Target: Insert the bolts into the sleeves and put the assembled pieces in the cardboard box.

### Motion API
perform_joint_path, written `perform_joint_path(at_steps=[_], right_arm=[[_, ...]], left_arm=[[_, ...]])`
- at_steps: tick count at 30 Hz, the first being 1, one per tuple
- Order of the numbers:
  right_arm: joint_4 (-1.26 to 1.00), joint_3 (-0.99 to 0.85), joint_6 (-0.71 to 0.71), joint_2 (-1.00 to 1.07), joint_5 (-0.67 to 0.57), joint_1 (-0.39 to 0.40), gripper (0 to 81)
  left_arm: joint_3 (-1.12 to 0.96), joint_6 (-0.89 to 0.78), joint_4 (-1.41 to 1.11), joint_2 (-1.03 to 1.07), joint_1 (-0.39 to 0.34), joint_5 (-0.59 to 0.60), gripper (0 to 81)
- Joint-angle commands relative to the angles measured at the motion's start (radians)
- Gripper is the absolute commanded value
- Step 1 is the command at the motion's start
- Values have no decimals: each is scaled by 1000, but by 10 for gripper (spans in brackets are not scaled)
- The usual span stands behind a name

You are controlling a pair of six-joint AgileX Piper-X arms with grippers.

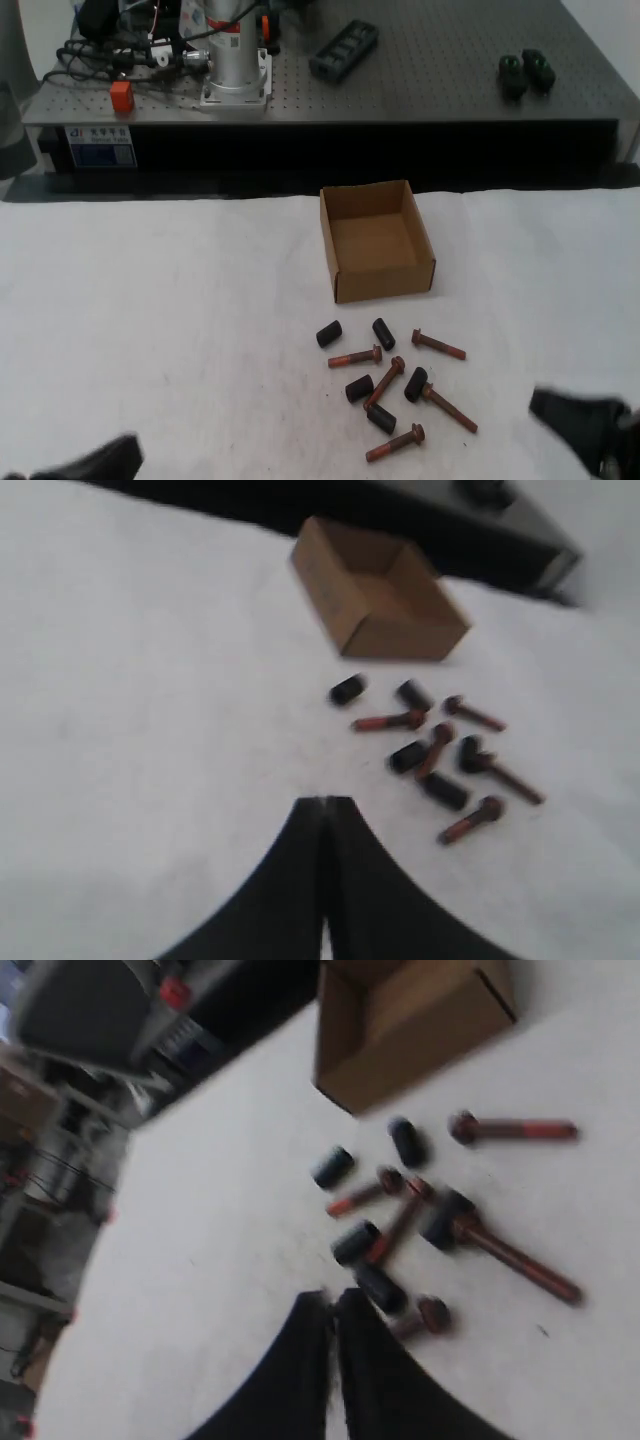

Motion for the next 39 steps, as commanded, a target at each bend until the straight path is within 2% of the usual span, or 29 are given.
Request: perform_joint_path(at_steps=[1, 2, 4, 6, 7, 11, 15, 18, 24, 30, 39], right_arm=[[-268, -7, 62, 24, -39, 2, 172], [-341, -14, 64, 47, -39, 2, 211], [-373, -55, 38, 113, -46, 2, 225], [-327, -114, -85, 208, -92, 2, 225], [-273, -157, -147, 252, -102, 2, 225], [73, -369, -460, 510, -53, 2, 225], [389, -618, -804, 757, 130, 42, 225], [549, -772, -980, 919, 266, 100, 225], [681, -996, -1064, 1202, 391, 219, 225], [745, -1129, -1137, 1403, 538, 292, 225], [734, -1168, -1162, 1506, 618, 316, 225]], left_arm=[[-7, -18, -245, 7, -2, 60, 60], [-7, -18, -282, 17, -2, 45, 103], [-10, 18, -327, 53, -2, 45, 204], [-9, 44, -359, 108, -2, 45, 314], [-13, 48, -360, 146, -2, 45, 341], [-46, 81, -360, 315, -2, 95, 328], [-87, 84, -360, 469, -2, 121, 302], [-105, 84, -360, 549, -2, 157, 303], [-109, 84, -360, 614, -2, 191, 303], [-109, 79, -360, 614, -2, 191, 303], [-109, 79, -360, 614, -2, 191, 303]])
